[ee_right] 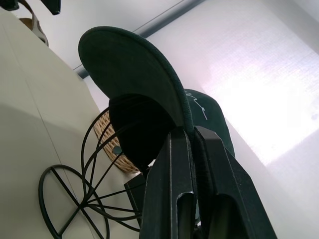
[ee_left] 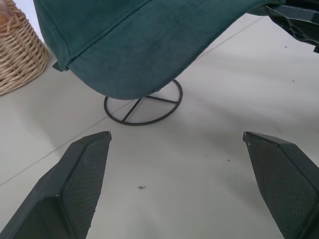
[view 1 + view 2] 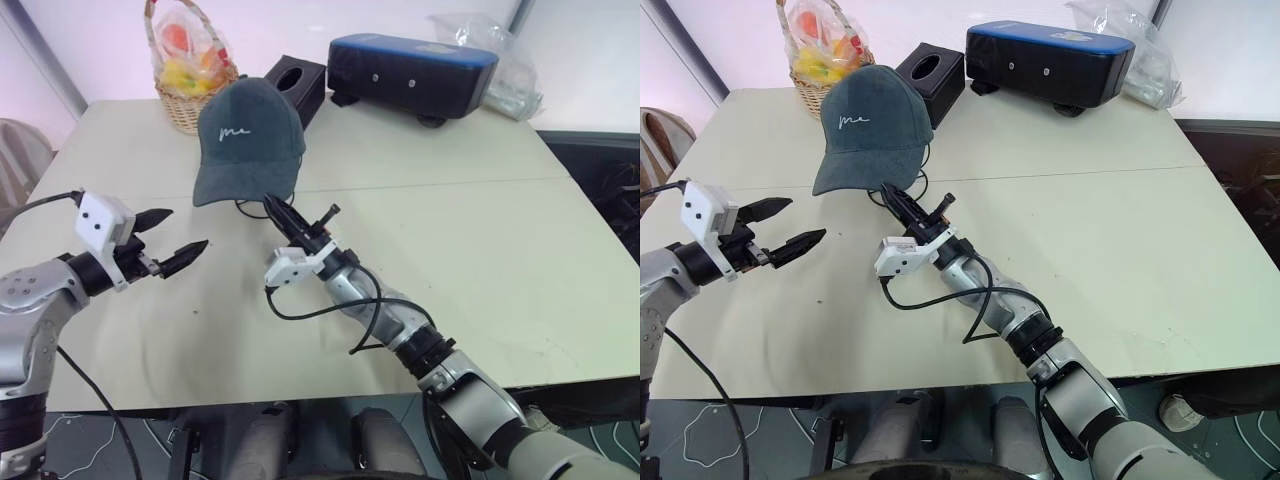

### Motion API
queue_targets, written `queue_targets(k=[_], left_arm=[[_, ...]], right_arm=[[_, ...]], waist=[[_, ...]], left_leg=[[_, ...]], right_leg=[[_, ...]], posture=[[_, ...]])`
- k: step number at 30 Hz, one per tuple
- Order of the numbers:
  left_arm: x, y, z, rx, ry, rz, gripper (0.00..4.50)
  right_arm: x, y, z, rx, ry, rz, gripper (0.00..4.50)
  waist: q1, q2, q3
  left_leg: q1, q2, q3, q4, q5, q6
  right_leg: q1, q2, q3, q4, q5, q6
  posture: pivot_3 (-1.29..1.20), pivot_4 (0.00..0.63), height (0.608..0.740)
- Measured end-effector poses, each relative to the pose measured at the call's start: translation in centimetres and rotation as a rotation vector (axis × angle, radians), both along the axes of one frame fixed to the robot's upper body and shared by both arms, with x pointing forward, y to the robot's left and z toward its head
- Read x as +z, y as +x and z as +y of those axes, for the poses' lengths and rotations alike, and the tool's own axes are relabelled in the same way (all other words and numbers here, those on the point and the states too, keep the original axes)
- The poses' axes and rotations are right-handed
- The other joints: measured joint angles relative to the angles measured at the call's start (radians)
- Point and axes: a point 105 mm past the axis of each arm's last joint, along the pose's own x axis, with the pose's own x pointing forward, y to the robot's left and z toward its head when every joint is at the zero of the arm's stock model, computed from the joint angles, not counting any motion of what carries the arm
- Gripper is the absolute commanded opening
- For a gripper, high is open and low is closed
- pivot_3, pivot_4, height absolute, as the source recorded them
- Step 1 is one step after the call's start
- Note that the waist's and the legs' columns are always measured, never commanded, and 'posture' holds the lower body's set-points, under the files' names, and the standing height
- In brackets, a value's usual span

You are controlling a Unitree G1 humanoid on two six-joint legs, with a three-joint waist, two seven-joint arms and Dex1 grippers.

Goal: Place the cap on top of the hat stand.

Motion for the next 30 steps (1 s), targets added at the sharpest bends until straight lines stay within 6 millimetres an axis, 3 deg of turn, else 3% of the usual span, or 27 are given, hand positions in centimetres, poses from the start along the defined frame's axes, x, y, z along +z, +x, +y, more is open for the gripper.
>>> queue_targets(k=[10,11,12,18,23,30], left_arm=[[0.0,0.0,0.0,0.004,0.000,0.000,4.50],[0.0,0.0,0.0,0.003,0.000,0.000,4.50],[0.0,0.0,0.0,0.003,0.000,0.000,4.50],[0.0,0.0,0.0,0.002,0.000,0.000,4.50],[0.2,0.1,-0.1,-0.001,0.000,-0.008,4.50],[0.2,0.1,-0.1,-0.008,0.001,-0.007,4.50]], right_arm=[[-0.2,0.0,-0.1,0.019,-0.003,0.016,0.04],[-0.2,0.0,-0.1,0.020,-0.003,0.017,0.67],[-0.2,0.0,-0.1,0.025,-0.002,0.023,0.90],[-0.5,0.0,0.0,0.033,-0.010,0.034,3.84],[-2.3,-0.6,-0.1,0.089,-0.088,0.092,3.84],[-5.7,-0.8,-3.5,0.098,-0.191,0.207,3.84]], waist=[[0.000,0.000,0.000],[0.000,0.000,0.000],[0.000,0.000,0.000],[0.001,0.000,0.000],[0.002,0.000,0.000],[0.001,0.000,0.000]], left_leg=[[0.000,0.000,0.000,0.000,0.000,0.000],[0.000,0.000,0.000,0.000,0.000,0.000],[0.000,0.000,0.000,0.000,0.000,0.000],[0.000,0.000,0.000,0.000,0.000,0.000],[0.000,0.000,0.000,0.000,0.000,0.000],[0.000,0.000,0.000,0.000,0.000,0.000]], right_leg=[[0.000,0.000,0.000,0.000,0.000,0.000],[0.000,0.000,0.000,0.000,0.000,0.000],[0.000,0.000,0.000,0.000,0.000,0.000],[0.000,0.000,0.000,0.000,0.000,0.000],[0.000,0.000,0.000,0.000,0.000,0.000],[0.000,0.000,0.000,0.000,0.000,0.000]], posture=[[0.00,0.150,0.740],[0.00,0.150,0.740],[0.00,0.150,0.740],[0.00,0.150,0.740],[0.00,0.150,0.740],[0.00,0.150,0.740]])
